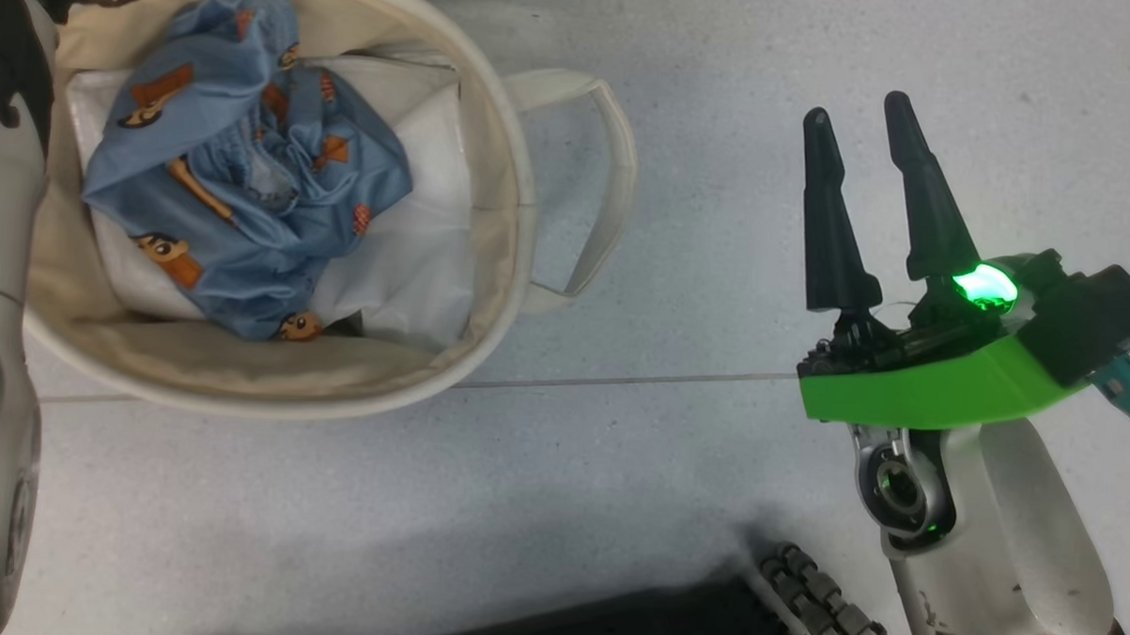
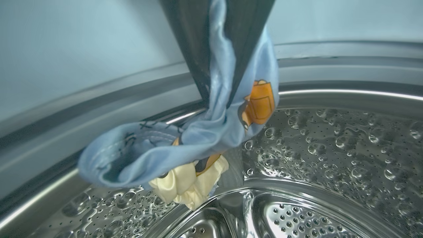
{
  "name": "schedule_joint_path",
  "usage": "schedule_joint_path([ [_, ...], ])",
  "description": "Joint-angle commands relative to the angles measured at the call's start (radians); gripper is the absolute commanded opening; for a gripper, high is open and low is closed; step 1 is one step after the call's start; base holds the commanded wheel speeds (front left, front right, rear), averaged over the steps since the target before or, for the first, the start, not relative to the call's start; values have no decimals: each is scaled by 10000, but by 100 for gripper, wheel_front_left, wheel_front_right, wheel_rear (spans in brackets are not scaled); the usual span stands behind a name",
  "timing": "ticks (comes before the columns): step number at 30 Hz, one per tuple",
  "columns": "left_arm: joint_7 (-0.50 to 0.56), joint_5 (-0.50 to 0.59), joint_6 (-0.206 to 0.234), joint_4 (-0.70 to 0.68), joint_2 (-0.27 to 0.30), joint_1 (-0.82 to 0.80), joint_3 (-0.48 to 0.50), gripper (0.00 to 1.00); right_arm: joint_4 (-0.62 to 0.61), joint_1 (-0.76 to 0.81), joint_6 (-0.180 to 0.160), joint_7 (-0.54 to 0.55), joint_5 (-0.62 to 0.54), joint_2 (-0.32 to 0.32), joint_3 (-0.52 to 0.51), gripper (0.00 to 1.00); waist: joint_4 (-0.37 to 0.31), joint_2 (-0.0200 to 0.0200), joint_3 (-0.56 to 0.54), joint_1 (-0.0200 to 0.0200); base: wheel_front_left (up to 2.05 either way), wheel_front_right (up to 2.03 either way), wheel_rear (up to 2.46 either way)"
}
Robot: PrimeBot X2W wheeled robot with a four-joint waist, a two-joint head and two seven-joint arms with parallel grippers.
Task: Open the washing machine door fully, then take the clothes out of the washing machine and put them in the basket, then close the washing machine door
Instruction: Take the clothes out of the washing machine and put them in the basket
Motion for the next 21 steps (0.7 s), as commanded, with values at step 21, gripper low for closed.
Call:
schedule_joint_path([
  [21, -2621, -444, 468, -1229, 132, 1019, 281, 0, 183, 449, 6, -48, -465, 51, 47, 100, 683, 0, -1889, -1, 0, 0, 0],
])
